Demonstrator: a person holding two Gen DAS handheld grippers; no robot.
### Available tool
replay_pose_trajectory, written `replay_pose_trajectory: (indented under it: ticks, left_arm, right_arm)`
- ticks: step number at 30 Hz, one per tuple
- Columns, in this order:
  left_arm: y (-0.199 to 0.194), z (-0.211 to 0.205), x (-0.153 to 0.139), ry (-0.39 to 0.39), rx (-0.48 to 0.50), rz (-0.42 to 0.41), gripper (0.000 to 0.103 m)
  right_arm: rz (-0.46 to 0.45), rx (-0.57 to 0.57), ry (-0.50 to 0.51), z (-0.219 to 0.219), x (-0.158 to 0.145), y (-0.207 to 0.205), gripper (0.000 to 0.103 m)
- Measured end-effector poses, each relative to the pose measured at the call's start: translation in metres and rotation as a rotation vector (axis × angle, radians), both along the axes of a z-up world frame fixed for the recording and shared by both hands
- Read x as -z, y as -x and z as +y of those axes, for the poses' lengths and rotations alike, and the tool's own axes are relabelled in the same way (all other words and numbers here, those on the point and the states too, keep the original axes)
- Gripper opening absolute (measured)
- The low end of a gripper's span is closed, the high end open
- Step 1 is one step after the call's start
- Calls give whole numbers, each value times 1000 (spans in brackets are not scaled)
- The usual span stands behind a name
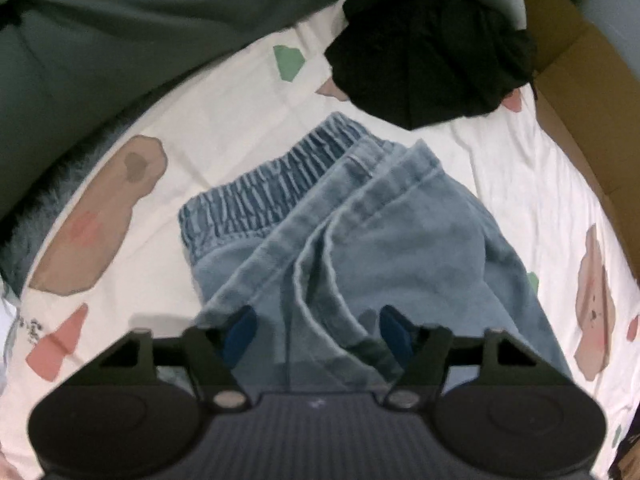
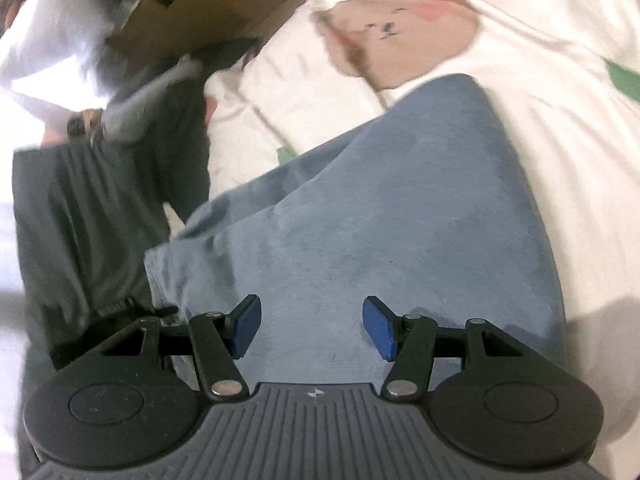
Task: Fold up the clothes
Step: 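Press the folded jeans leg flat with the open right tool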
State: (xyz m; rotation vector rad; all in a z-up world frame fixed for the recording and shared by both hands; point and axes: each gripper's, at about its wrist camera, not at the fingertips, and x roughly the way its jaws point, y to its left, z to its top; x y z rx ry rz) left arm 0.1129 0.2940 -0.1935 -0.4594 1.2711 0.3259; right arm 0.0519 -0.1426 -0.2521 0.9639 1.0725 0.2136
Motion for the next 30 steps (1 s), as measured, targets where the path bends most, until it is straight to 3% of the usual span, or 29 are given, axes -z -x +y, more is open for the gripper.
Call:
replay_pose_trajectory:
  ticks: [4, 11, 18, 20, 24, 30]
  left_arm:
    - [13, 7, -3, 32, 46, 15, 48]
    - [28, 12, -9, 23, 131, 41, 47]
    - [38, 39, -10, -37, 104, 68, 47]
    - [42, 44, -14, -41, 95, 49, 47]
    - [43, 45, -21, 2, 114, -31, 62]
    - [34, 31, -13, -31, 188, -89, 61]
  right_arm:
    - [26, 66, -37, -15, 11, 14, 64]
    - [47, 85, -60, -24, 17, 24, 64]
    - [57, 84, -27, -29, 14, 39, 64]
    - [63, 85, -21, -32, 15, 44, 64]
    - [75, 89, -7, -36, 18, 53, 64]
    - [87, 99, 13, -42, 19, 61, 64]
